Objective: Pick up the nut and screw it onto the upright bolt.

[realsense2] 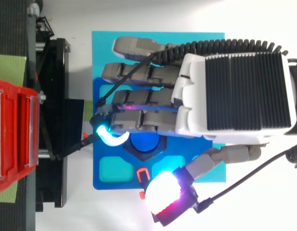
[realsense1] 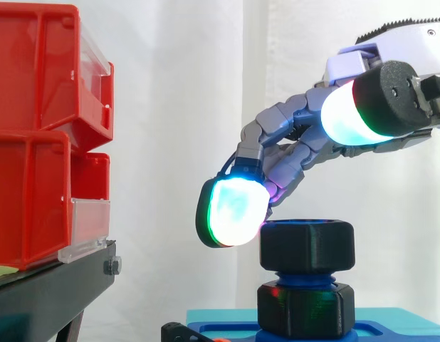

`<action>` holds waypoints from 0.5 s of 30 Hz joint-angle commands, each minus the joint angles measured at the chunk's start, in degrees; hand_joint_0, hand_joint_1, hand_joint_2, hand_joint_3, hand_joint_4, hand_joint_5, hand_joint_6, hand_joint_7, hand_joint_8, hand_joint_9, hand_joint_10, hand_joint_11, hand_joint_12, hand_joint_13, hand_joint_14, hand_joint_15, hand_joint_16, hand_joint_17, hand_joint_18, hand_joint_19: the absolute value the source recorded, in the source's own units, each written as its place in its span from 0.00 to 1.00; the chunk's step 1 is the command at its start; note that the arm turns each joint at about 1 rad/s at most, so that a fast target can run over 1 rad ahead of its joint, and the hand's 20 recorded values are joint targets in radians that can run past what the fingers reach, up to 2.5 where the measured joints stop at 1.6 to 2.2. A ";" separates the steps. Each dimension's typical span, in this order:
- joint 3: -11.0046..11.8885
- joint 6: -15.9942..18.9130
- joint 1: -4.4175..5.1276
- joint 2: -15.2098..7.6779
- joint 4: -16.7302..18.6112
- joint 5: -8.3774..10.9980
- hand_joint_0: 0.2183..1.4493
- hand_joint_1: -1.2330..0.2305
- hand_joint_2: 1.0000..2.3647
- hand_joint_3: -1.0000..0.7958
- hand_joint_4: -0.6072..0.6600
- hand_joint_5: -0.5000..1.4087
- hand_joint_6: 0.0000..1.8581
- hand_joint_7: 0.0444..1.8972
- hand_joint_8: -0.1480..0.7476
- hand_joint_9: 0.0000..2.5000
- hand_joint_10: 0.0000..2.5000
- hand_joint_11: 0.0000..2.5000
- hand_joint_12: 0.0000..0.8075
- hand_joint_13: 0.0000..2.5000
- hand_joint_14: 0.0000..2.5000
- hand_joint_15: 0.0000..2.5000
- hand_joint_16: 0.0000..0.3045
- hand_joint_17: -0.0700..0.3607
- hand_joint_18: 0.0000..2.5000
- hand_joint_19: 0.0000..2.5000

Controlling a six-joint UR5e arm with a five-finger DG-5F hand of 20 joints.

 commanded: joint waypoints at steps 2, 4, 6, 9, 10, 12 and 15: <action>-0.05 -0.51 -1.05 -0.01 0.00 -1.42 0.20 0.68 0.00 0.28 0.67 0.24 0.27 0.51 0.47 0.27 0.00 0.00 0.47 0.13 0.00 0.00 0.15 0.41 0.00 0.00; -0.05 -0.86 -1.31 -0.01 0.00 -1.77 0.20 0.68 0.00 0.28 0.66 0.25 0.27 0.54 0.48 0.28 0.00 0.00 0.47 0.14 0.00 0.00 0.15 0.40 0.00 0.00; -0.05 -1.12 -1.93 -0.01 -0.09 -2.12 0.20 0.68 0.00 0.28 0.67 0.26 0.27 0.58 0.47 0.31 0.00 0.00 0.46 0.16 0.00 0.00 0.15 0.39 0.03 0.00; 0.04 -1.30 -3.16 -0.01 -0.27 -3.44 0.21 0.68 0.00 0.28 0.66 0.28 0.27 0.62 0.46 0.37 0.00 0.00 0.44 0.20 0.00 0.00 0.14 0.38 0.07 0.00; -0.05 -1.39 -3.34 0.08 -0.27 -3.61 0.21 0.68 0.00 0.28 0.66 0.28 0.27 0.62 0.46 0.39 0.00 0.00 0.43 0.21 0.00 0.00 0.13 0.37 0.08 0.00; 0.04 -1.56 -3.69 -0.01 -0.44 -3.97 0.22 0.68 0.00 0.28 0.63 0.30 0.27 0.65 0.44 0.46 0.00 0.00 0.40 0.25 0.00 0.00 0.12 0.35 0.13 0.00; 0.04 -1.56 -4.21 -0.01 -0.62 -4.32 0.23 0.67 0.00 0.28 0.61 0.31 0.27 0.69 0.42 0.52 0.00 0.00 0.37 0.29 0.00 0.00 0.11 0.34 0.19 0.00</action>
